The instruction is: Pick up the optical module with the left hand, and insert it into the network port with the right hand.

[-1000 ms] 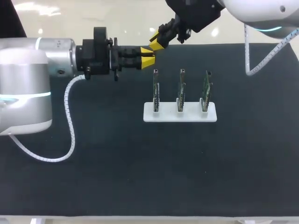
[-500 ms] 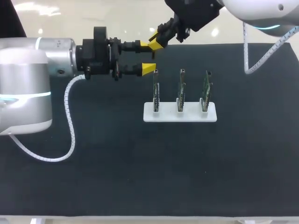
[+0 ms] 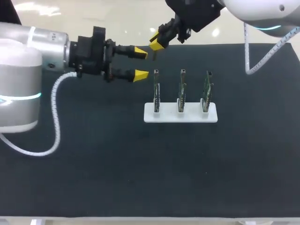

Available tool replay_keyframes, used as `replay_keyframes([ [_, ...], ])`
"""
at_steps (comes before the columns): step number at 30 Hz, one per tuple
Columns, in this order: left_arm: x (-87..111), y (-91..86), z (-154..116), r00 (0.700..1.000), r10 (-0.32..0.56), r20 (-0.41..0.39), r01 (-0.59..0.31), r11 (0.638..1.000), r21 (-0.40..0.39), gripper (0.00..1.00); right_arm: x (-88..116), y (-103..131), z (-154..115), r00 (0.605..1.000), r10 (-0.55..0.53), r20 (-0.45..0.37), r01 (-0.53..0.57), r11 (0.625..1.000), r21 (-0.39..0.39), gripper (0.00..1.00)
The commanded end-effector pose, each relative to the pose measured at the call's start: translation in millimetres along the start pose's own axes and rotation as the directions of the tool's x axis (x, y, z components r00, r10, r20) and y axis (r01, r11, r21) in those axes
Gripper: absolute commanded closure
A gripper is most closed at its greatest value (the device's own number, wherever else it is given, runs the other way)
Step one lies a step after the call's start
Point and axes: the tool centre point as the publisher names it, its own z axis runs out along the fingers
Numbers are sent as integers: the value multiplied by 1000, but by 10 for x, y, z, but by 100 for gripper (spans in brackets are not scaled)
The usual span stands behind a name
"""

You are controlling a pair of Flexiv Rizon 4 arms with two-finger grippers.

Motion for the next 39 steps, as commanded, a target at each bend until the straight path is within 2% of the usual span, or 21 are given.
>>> replay_keyframes([
  [1, -17, -20, -322, 993, -1, -117, 8, 998, 55, 0, 6, -12, -2, 1000, -1, 1, 1, 1000, -3, 100],
  [5, 26, 10, -508, 981, -6, -194, 18, 998, 63, 0, 22, -14, -3, 1000, -2, 0, 2, 1000, 0, 100],
  [17, 68, 90, -865, 960, 6, -279, 23, 995, 101, 0, 75, -28, -24, 1000, -11, 5, 11, 1000, -3, 100],
  [23, 32, 109, -976, 962, -2, -274, 35, 993, 114, 0, 108, -39, -33, 1000, -16, 10, 16, 1000, -6, 100],
  [27, 35, 80, -1017, 964, 16, -267, 26, 988, 155, 0, 131, -54, -43, 1000, -20, 14, 20, 1000, -11, 100],
  [32, 35, 80, -1017, 964, 16, -267, 26, 988, 155, 0, 163, -92, -97, 1000, -29, 2, 29, 999, -16, 100],
  [35, 35, 80, -1017, 964, 16, -267, 26, 988, 155, 0, 222, -139, -151, 1000, -28, -6, 27, 998, -48, 100],
  [39, 35, 80, -1017, 964, 16, -267, 26, 988, 155, 0, 341, -179, -245, 999, -36, -19, 35, 998, -50, 100],
])
